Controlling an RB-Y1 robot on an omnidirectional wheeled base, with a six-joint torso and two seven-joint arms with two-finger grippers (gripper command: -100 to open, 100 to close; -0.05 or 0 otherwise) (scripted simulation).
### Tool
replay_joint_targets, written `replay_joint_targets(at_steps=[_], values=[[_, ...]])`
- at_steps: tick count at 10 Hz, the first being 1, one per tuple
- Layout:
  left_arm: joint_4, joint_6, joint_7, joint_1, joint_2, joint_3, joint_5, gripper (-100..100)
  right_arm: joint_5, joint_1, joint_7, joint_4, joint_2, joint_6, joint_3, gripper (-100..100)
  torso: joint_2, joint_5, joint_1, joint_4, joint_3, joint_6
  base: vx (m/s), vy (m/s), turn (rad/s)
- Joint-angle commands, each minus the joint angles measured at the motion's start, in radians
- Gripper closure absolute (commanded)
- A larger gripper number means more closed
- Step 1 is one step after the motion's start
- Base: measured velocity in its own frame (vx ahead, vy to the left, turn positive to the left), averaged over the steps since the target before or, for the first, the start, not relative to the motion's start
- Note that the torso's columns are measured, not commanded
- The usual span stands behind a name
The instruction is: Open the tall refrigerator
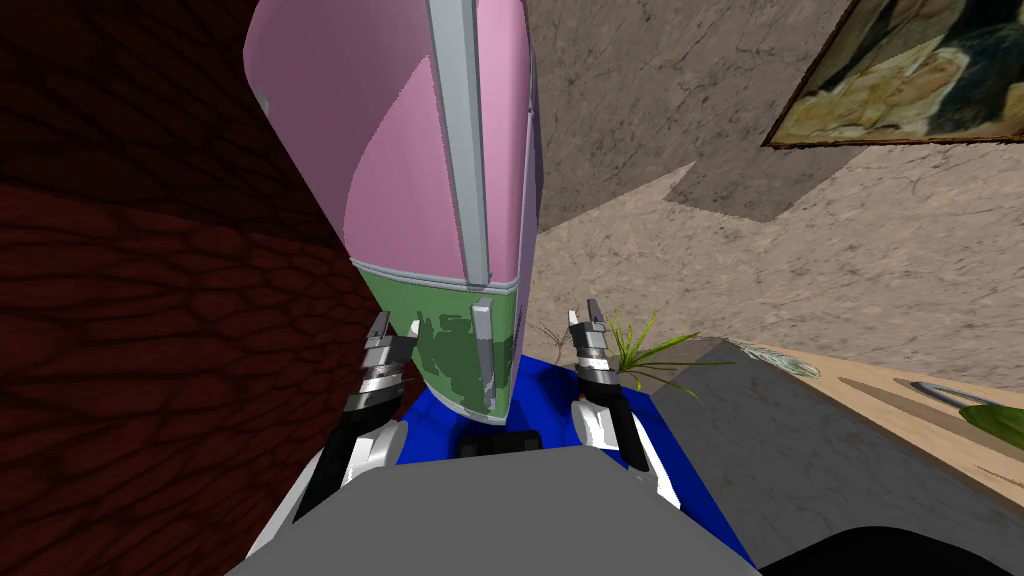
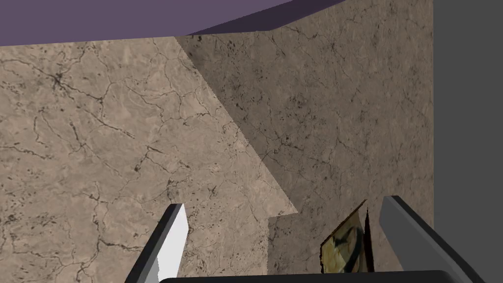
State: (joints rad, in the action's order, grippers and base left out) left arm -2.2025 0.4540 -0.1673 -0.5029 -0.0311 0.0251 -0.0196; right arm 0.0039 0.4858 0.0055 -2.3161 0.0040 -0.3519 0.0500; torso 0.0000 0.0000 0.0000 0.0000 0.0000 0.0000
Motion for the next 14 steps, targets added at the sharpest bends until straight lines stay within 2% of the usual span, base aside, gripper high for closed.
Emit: replay_joint_targets(at_steps=[1, 9, 10, 11, 14], values=[[0.0, 0.0, 0.0, 0.0, 0.0, 0.0, 0.0, 0, 0.0, 0.0, 0.0, 0.0, 0.0, 0.0, 0.0, 0, 0.04, 0.0, 0.0, 0.041, -0.082, 0.0, 0.0, 0.0, 0.0], [0.0, 0.0, 0.0, 0.0, 0.0, 0.0, 0.0, 0, 0.0, 0.0, 0.0, 0.0, 0.0, 0.0, 0.0, 0, 0.618, 0.0, 0.0, 0.617, -1.234, 0.0, 0.0, 0.0, 0.0], [-0.002, -0.05, -0.002, 0.032, -0.042, 0.012, 0.004, -100, 0.0, 0.0, 0.0, 0.0, 0.0, 0.0, 0.0, 0, 0.691, 0.0, 0.0, 0.691, -1.382, 0.0, -0.001, -0.03, 0.115], [-0.002, -0.05, -0.002, 0.032, -0.042, 0.012, 0.004, -100, 0.0, 0.0, 0.0, 0.0, 0.0, 0.0, 0.0, 0, 0.725, 0.0, -0.001, 0.724, -1.451, 0.0, -0.013, -0.047, 0.069], [-0.005, -0.145, -0.005, 0.11, -0.09, 0.04, 0.013, -100, 0.0, 0.0, 0.0, 0.0, 0.0, 0.0, 0.0, 0, 0.738, 0.0, -0.001, 0.738, -1.476, 0.0, -0.013, -0.073, 0.118]])
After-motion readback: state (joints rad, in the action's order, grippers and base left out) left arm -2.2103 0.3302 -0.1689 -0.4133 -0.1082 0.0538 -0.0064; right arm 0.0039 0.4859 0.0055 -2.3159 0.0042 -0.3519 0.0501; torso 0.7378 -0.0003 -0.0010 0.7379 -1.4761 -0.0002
